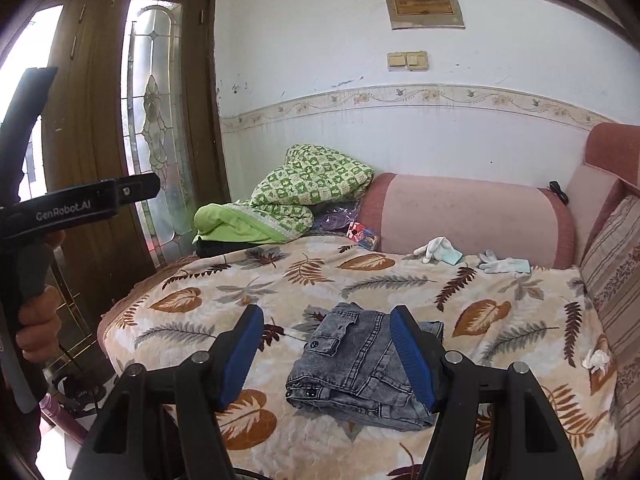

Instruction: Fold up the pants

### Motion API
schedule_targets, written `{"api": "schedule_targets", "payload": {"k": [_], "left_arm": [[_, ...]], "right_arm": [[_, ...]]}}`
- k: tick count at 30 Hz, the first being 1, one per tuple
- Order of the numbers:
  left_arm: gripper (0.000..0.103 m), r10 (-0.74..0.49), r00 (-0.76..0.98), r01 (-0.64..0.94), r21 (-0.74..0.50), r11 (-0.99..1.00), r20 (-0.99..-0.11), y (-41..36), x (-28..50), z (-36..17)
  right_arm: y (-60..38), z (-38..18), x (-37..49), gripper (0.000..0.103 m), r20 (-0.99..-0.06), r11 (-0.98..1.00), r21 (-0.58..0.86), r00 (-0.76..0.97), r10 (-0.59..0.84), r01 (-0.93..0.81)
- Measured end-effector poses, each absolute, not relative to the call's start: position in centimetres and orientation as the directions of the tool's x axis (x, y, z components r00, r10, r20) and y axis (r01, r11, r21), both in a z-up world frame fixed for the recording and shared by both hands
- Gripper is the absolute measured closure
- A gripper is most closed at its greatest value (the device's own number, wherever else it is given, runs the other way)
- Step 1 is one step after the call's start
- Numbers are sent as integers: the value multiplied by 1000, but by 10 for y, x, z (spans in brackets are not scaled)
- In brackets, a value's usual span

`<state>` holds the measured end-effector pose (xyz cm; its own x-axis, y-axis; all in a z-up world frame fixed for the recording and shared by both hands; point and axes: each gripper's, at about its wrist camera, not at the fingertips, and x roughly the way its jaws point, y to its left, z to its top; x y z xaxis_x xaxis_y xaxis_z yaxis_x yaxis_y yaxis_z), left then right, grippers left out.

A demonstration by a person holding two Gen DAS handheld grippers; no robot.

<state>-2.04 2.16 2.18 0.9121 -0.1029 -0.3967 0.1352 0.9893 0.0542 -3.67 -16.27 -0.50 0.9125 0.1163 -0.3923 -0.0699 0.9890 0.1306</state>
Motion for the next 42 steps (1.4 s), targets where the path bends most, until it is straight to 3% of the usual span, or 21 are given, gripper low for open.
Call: {"api": "schedule_targets", "payload": {"k": [24, 42], "left_arm": [[0, -133, 919, 165, 55, 985, -372, 20, -35, 33], [0, -145, 947, 161, 30, 987, -287, 31, -65, 57]], "right_arm": [[-166, 3, -44, 34, -391, 994, 102, 917, 83, -46], [-159, 19, -61, 34, -356, 996, 75, 932, 69, -46]]}}
